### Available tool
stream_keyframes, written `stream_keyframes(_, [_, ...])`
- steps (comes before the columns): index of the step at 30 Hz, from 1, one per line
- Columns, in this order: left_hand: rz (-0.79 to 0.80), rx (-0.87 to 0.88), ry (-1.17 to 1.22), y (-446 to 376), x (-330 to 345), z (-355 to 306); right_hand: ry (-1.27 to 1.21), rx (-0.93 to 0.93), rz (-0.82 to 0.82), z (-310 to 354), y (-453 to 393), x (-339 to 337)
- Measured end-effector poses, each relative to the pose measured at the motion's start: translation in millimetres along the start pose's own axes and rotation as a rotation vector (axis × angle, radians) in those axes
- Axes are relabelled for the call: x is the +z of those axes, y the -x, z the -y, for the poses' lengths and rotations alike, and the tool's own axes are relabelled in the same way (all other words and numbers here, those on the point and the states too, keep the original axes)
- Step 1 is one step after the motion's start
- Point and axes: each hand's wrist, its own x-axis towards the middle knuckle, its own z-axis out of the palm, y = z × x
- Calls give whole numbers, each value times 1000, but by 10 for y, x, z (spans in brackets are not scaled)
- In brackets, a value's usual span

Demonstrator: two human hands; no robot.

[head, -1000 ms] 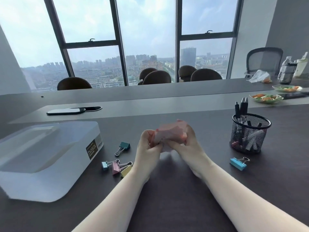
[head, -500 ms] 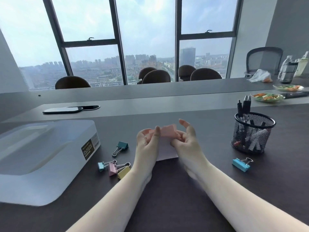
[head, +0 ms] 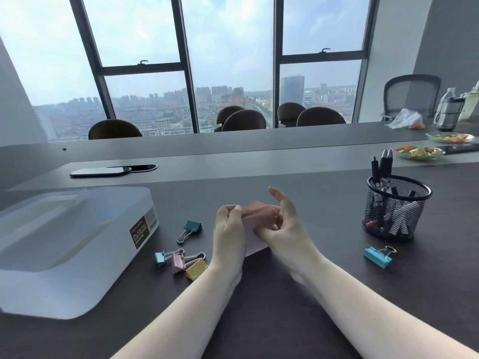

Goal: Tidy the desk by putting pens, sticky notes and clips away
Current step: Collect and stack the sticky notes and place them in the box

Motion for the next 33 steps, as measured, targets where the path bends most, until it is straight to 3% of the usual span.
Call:
stream_keyframes(7, [-105, 104, -69, -46, -2, 47, -8, 41, 7, 14, 14, 18])
stream_keyframes(12, [-55, 170, -133, -13, 14, 52, -203, 131, -21, 66, -7, 69])
stream_keyframes(18, [74, 58, -102, 45, 70, 74, -121, 143, -233, 123, -2, 244])
stream_keyframes(25, [-39, 148, -133, 14, 58, 78, -144, 107, -300, 149, -29, 177])
stream_keyframes(33, [-99, 136, -155, 3, 26, 86, 25, 125, -336, 111, -73, 151])
